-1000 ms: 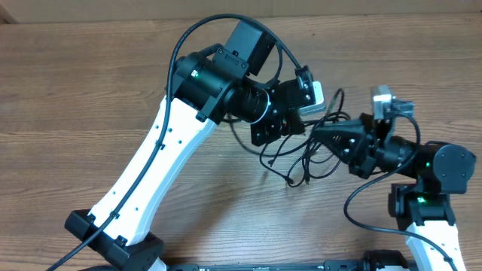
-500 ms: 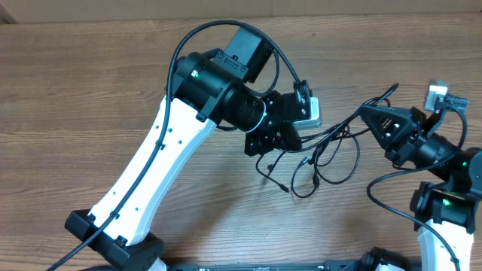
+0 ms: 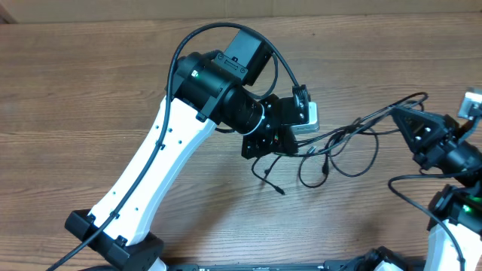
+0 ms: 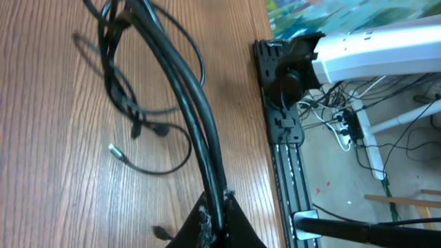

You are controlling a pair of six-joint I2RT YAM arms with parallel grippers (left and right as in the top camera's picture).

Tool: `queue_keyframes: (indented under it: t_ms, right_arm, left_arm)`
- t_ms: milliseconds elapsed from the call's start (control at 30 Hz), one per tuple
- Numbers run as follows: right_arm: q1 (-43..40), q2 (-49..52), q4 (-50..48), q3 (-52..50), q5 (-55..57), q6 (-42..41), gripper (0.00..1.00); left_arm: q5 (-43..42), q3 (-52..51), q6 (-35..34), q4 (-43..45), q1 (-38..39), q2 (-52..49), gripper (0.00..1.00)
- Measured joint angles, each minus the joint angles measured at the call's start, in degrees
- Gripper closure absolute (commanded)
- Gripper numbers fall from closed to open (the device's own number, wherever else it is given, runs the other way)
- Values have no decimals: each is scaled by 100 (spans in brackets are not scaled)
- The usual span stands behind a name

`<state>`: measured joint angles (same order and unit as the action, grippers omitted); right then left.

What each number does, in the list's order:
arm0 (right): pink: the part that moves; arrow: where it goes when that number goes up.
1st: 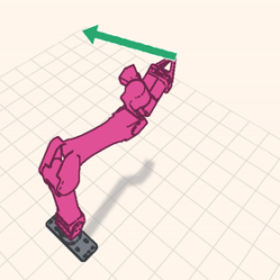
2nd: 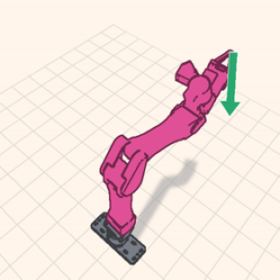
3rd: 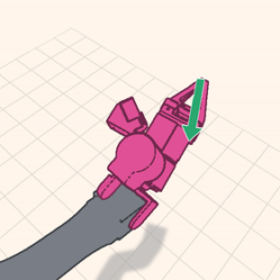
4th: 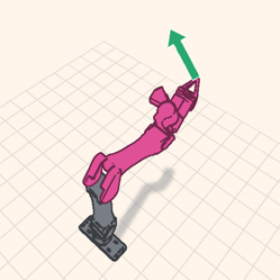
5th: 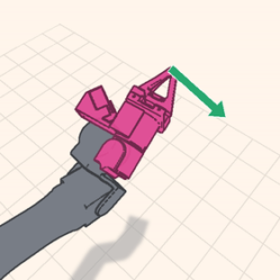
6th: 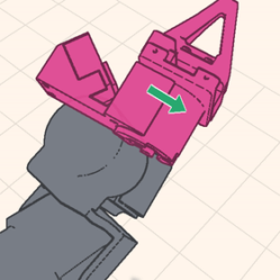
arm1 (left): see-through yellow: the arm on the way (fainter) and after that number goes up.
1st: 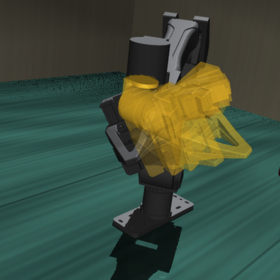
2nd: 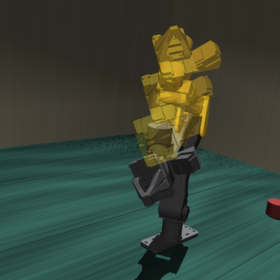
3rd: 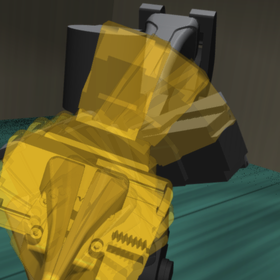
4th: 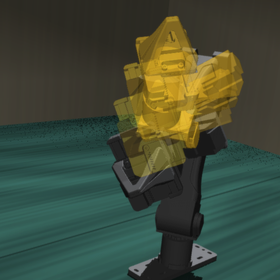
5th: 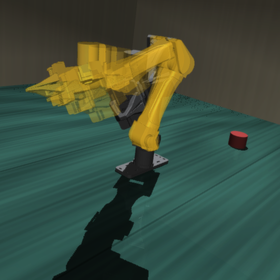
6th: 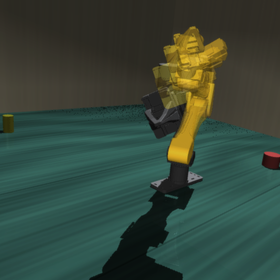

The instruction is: Untangle cables

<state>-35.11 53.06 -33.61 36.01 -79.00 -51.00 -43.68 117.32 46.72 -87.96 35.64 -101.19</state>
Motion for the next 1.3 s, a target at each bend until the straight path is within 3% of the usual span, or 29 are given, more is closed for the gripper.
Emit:
queue_keyframes:
  t_ms: [333, 367, 400, 433, 833, 1300]
  right_arm:
    - [-466, 422, 236, -2, -901, -144, 96]
    - [-466, 426, 238, -2, -901, -192, 96]
    - [-466, 428, 243, -2, -901, -229, 96]
    - [-466, 428, 247, -2, -901, -284, 96]
    - [-31, 444, 275, -2, -903, -579, 96]
    - [1274, 444, 118, 0, -903, -595, 96]
  left_arm:
    - [219, 0, -275, 240, -435, 2, 95]
    - [216, 0, -374, 334, -509, 2, 83]
    - [216, 0, -463, 407, -573, 2, 6]
    - [216, 0, -592, 511, -638, 2, 0]
    - [236, 0, -918, 1069, -713, 2, 0]
    - [-28, 0, -931, 1088, -713, 2, 0]
